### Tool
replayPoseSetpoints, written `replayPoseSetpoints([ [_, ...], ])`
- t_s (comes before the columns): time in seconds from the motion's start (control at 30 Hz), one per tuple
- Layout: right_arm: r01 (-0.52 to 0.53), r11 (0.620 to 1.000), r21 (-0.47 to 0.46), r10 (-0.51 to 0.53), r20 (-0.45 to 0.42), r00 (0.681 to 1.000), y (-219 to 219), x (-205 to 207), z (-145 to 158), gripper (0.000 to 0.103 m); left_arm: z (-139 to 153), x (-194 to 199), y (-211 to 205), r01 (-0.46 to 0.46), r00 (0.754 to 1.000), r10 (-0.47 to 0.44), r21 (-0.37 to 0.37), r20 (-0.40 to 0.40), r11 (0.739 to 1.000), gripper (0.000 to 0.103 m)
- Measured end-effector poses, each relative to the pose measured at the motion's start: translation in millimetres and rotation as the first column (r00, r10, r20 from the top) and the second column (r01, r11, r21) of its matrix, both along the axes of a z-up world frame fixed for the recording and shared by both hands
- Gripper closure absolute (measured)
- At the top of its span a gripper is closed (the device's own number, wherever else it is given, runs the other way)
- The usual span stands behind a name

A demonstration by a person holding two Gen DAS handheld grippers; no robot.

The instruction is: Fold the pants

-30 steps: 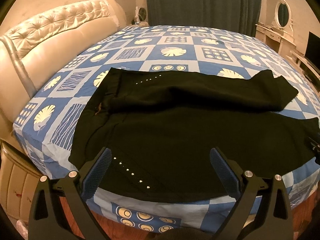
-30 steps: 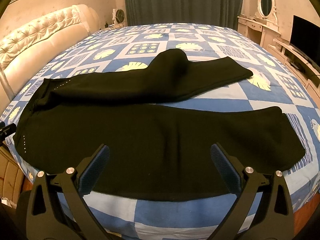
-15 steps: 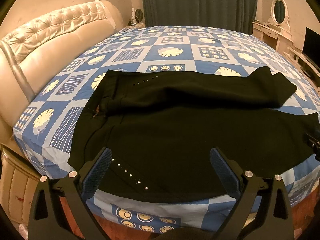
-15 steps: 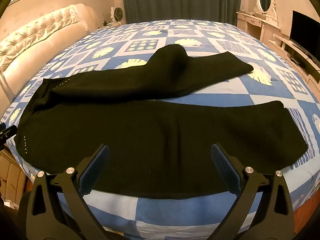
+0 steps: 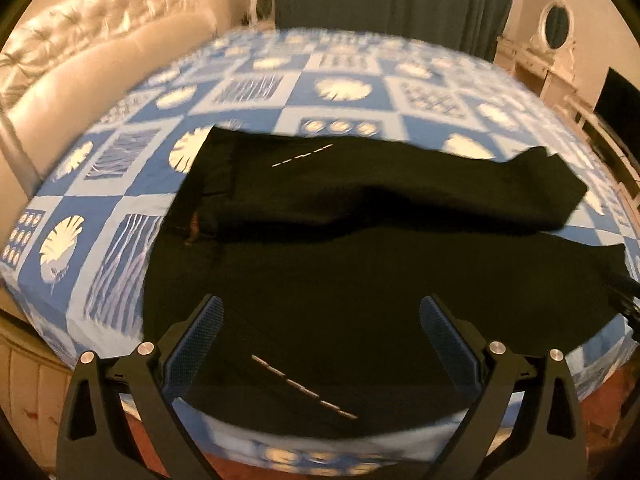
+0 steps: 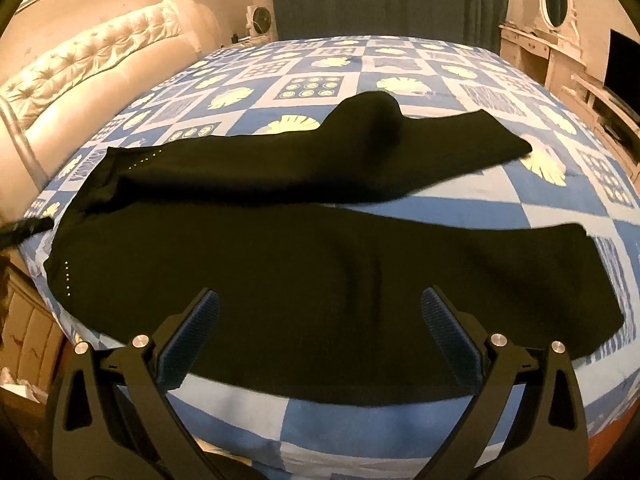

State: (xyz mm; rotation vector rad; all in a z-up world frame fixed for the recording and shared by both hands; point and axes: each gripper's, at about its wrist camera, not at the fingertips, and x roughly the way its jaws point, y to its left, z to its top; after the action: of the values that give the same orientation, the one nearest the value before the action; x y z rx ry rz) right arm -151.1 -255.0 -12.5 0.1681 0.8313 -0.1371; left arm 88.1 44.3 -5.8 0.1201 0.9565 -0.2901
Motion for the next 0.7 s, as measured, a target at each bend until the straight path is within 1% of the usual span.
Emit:
replayPoseSetpoints([
  [0.03, 0.0, 1.0, 0.007, 0.0, 0.0, 1.0, -0.9, 1.7, 0.0, 0.002, -0.3, 16.2, 10.4, -0.011, 1.0, 0.011, -0.007, -0.008, 1.0, 0.005],
  [0.07, 0.003, 1.0, 0.016, -0.003, -0.003, 1.0, -2.2, 4.8, -0.7, 0.002, -0.5, 40.1, 26.0, -0.04, 0.999, 0.04, -0.009, 0.0, 0.999, 0.005],
  [0.13, 0.01, 0.999, 0.031, -0.01, -0.009, 1.0, -4.6, 13.2, -2.5, 0.002, -2.4, 74.2, 47.8, -0.087, 0.996, 0.088, -0.015, 0.017, 0.996, 0.005],
  [0.17, 0.015, 0.999, 0.041, -0.014, -0.013, 1.0, -6.1, 19.0, -4.3, 0.002, -5.2, 93.1, 58.9, -0.11, 0.994, 0.111, -0.033, 0.015, 0.993, 0.005],
  [0.2, 0.017, 0.999, 0.051, -0.016, -0.018, 1.0, -6.9, 25.6, -6.1, 0.002, -11.6, 118.0, 72.2, -0.127, 0.992, 0.127, -0.069, -0.016, 0.989, 0.005],
  [0.27, 0.015, 0.998, 0.062, -0.013, -0.027, 1.0, -7.2, 38.9, -9.2, 0.002, -28.2, 162.9, 91.4, -0.174, 0.982, 0.164, -0.113, -0.096, 0.978, 0.005],
  [0.33, 0.007, 0.998, 0.065, -0.005, -0.032, 0.999, -6.2, 51.2, -12.1, 0.002, -38.7, 192.0, 101.2, -0.182, 0.978, 0.161, -0.157, -0.134, 0.971, 0.005],
  [0.4, 0.002, 0.998, 0.061, 0.001, -0.041, 0.999, -5.5, 63.9, -15.6, 0.002, -49.5, 221.5, 105.6, -0.178, 0.973, 0.135, -0.234, -0.187, 0.956, 0.005],
  [0.47, -0.013, 0.998, 0.063, 0.016, -0.047, 0.999, -4.9, 77.7, -18.0, 0.002, -54.5, 236.1, 104.8, -0.183, 0.97, 0.13, -0.265, -0.206, 0.947, 0.005],
  [0.5, -0.022, 0.998, 0.06, 0.025, -0.048, 0.999, -4.4, 84.1, -18.5, 0.002, -56.7, 244.6, 100.8, -0.173, 0.971, 0.118, -0.269, -0.206, 0.947, 0.005],
  [0.53, -0.032, 0.998, 0.057, 0.035, -0.047, 0.998, -4.3, 90.5, -18.5, 0.002, -58.6, 250.7, 96.5, -0.155, 0.974, 0.104, -0.258, -0.202, 0.954, 0.005],
  [0.6, -0.058, 0.996, 0.064, 0.06, -0.038, 0.997, -7.8, 107.9, -17.4, 0.002, -65.0, 260.1, 85.2, -0.101, 0.976, 0.054, -0.217, -0.21, 0.971, 0.005],
  [0.67, -0.076, 0.994, 0.082, 0.079, -0.028, 0.997, -12.9, 124.2, -14.0, 0.002, -71.6, 262.4, 75.4, -0.046, 0.979, 0.013, -0.159, -0.202, 0.986, 0.007],
  [0.7, -0.089, 0.991, 0.097, 0.091, -0.023, 0.996, -16.8, 134.0, -11.8, 0.002, -74.3, 261.8, 70.6, -0.013, 0.983, -0.008, -0.114, -0.184, 0.993, 0.009],
])
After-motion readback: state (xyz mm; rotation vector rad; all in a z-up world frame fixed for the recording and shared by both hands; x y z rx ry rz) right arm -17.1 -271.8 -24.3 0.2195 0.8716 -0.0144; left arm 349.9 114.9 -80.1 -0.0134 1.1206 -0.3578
